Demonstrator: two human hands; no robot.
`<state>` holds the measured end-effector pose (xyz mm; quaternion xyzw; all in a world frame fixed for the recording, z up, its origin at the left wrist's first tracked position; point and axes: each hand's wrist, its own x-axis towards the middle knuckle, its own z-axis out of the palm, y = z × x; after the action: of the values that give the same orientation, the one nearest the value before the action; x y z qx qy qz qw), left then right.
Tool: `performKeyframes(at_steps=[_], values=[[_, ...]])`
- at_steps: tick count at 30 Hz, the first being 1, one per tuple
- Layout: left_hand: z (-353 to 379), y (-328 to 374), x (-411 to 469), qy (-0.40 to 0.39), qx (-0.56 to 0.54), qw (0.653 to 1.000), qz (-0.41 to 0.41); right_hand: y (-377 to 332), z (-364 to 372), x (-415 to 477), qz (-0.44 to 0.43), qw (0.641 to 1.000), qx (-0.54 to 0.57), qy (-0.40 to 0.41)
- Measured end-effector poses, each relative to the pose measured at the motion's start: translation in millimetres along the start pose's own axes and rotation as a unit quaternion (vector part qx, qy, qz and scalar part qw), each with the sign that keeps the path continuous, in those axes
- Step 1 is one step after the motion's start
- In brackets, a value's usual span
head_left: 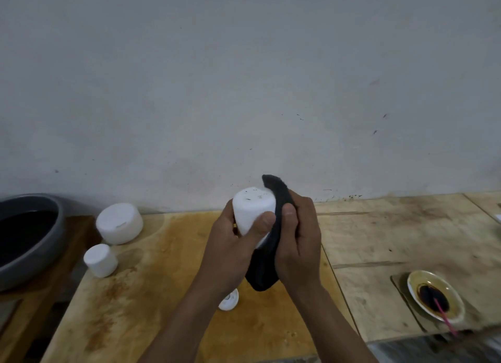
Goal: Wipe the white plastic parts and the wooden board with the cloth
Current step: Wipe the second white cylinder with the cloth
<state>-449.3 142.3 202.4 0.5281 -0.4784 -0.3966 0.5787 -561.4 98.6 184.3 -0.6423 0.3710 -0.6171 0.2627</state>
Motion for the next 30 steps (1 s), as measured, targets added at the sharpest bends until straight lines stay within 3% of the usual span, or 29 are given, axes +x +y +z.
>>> performKeyframes(at_steps=[5,10,14,17,21,23,27,30], values=[[-6,-1,3,-0.011,-0.102,0.992,-0.071,-3,-4,7,0.154,0.98,0.124,-0.035],[-2,-1,6,-0.017,-0.059,0.998,-0.027,0,-7,10,0.02,0.999,-0.004,0.032],[-2,6,2,-0.023,-0.021,0.999,0.024,-1,-6,7,-0.053,0.997,-0.032,0.044],[-6,6,4,-0.013,-0.001,0.999,0.032,-4,-7,6,0.006,0.999,0.03,0.036],[-9,7,6,-0.014,-0.094,0.994,-0.052,-6,-12,14,0.136,0.984,0.106,-0.033],[-6,7,6,-0.014,-0.047,0.998,-0.036,-7,-11,16,0.122,0.99,0.064,-0.014],[-4,6,4,-0.045,-0.025,0.999,0.006,-6,-7,9,-0.004,1.0,-0.005,0.0],[-13,4,3,-0.061,-0.043,0.997,-0.001,-8,-11,12,0.074,0.995,0.058,-0.041]])
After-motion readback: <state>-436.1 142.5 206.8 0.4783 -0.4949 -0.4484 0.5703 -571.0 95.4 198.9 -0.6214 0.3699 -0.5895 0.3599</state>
